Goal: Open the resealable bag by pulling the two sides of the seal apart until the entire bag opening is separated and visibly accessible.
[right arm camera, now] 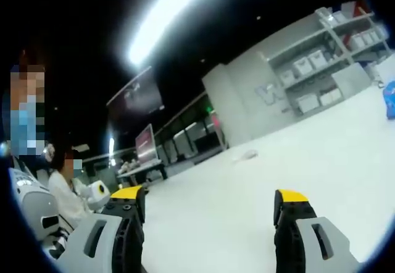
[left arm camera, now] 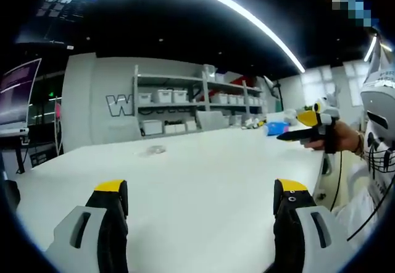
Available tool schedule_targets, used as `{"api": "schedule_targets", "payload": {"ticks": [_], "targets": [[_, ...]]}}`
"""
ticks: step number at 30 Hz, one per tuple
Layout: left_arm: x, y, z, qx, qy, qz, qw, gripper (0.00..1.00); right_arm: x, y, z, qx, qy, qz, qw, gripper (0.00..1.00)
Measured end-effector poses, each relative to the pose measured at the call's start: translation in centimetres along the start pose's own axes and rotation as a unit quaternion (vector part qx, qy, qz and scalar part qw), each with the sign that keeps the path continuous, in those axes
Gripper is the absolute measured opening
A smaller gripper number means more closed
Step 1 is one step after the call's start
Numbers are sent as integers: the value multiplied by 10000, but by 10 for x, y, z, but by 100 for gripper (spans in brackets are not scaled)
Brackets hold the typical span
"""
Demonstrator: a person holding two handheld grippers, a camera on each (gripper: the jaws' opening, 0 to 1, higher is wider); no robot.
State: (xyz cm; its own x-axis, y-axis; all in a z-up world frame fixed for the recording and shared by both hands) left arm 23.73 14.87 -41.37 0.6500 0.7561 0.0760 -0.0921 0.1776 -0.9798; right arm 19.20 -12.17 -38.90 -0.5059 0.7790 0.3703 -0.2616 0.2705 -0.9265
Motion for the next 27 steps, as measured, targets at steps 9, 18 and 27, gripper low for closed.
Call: {"api": "schedule_targets", "payload": {"ticks": [9,18,27], "targets": [[1,-1,1,-24,25,65,10000,97,1,1,0,31,-3,32,10000,87],[1,0,0,55,15,43,10000,97,1,2,-1,76,-30,38,10000,87],[2,-3,-1,92,84,218,9997,97,0,2,-2,204,-119,-150,9996,88]]}}
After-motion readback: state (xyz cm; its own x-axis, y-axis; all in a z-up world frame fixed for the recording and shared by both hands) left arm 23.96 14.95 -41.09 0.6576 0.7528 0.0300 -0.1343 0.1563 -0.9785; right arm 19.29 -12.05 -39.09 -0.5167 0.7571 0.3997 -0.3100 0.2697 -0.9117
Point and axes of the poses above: the point that each gripper's makers call its tool centre point, and the gripper's own axes: z roughly backward along the fingers, x roughly to its left, y roughly out of its underside, the point moved 2 cm from there along z, roughly backward along the fingers, and after that the axes turned 11 degrees about x, right-handed, at the moved point
